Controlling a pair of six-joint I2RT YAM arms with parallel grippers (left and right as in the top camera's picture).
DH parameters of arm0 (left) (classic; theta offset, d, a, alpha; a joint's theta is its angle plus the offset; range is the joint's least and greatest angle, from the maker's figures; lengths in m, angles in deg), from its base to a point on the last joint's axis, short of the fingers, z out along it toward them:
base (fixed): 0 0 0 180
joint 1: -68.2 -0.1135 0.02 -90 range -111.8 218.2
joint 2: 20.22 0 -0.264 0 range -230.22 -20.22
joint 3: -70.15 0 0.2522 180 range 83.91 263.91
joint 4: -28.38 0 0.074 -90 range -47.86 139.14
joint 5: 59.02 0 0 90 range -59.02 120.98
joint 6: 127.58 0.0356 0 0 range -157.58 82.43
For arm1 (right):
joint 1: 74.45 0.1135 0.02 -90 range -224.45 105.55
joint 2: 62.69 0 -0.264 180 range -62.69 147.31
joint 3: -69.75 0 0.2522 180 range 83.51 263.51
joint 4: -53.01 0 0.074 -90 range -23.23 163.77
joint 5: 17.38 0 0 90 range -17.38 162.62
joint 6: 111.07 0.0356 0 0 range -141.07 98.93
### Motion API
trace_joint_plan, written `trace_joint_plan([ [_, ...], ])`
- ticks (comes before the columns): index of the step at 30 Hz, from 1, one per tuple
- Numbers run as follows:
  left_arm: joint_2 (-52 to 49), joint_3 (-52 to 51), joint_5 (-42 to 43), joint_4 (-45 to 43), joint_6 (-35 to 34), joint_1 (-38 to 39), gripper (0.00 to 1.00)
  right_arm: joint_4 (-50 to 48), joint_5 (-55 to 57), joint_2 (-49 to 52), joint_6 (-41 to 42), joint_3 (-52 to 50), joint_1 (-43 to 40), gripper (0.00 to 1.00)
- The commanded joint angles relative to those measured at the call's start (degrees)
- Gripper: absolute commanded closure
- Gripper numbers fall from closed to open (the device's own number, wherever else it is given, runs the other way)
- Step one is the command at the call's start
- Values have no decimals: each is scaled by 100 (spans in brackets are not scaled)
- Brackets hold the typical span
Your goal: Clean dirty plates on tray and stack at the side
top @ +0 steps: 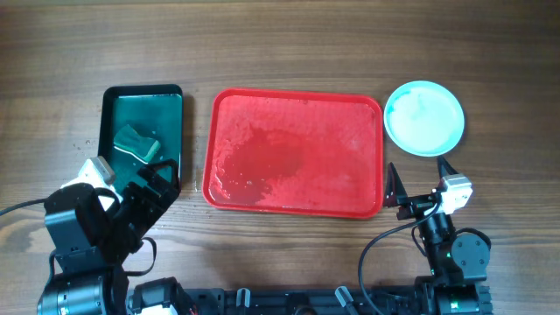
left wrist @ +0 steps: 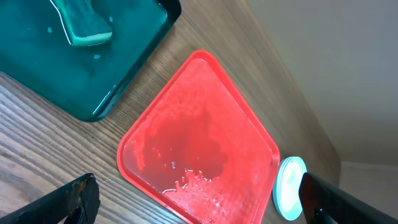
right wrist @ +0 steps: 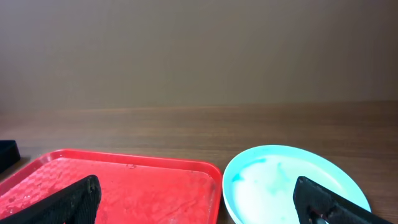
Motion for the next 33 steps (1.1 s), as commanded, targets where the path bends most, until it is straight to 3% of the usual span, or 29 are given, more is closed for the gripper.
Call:
trace_joint_plan([
  [1, 0, 9, 63, -15, 26, 142, 0, -28, 103, -68, -116, -11, -39, 0],
  [4, 92, 7, -737, 72, 50, 568, 0, -28, 103, -68, -116, -11, -39, 0],
  [6, 393, -146, -1134, 459, 393, 1060, 0, -28, 101, -68, -114, -11, -39, 0],
  [8, 962, -654, -1464, 271, 815, 1510, 0, -28, 101, -68, -118, -11, -39, 0],
  [12, 2566, -2612, -1154, -2291, 2111, 1633, 0, -28, 101, -68, -116, -11, -39, 0],
  [15, 3410, -3716, -1097, -4011, 2706, 1628, 0, -28, 103, -68, -114, -11, -39, 0],
  [17, 3493, -4221, -1290, -4852, 2736, 1591, 0, -28, 101, -66, -114, -11, -39, 0],
  [22, 3510, -4833, -1917, -5803, 2732, 1429, 0, -28, 101, -61, -114, -11, -39, 0],
  [25, 3510, -5136, -1998, -6140, 2479, 1211, 0, -28, 101, -61, -116, -11, -39, 0],
  [28, 3510, -5136, -2192, -6006, 2389, 1209, 0, -28, 101, -61, -116, -11, -39, 0],
  [30, 3510, -5136, -2282, -5460, 2210, 1209, 0, -28, 101, -61, -116, -11, -37, 0],
  [33, 3510, -5136, -2277, -5490, 2288, 1165, 0, -28, 101, -61, -116, -11, -39, 0],
])
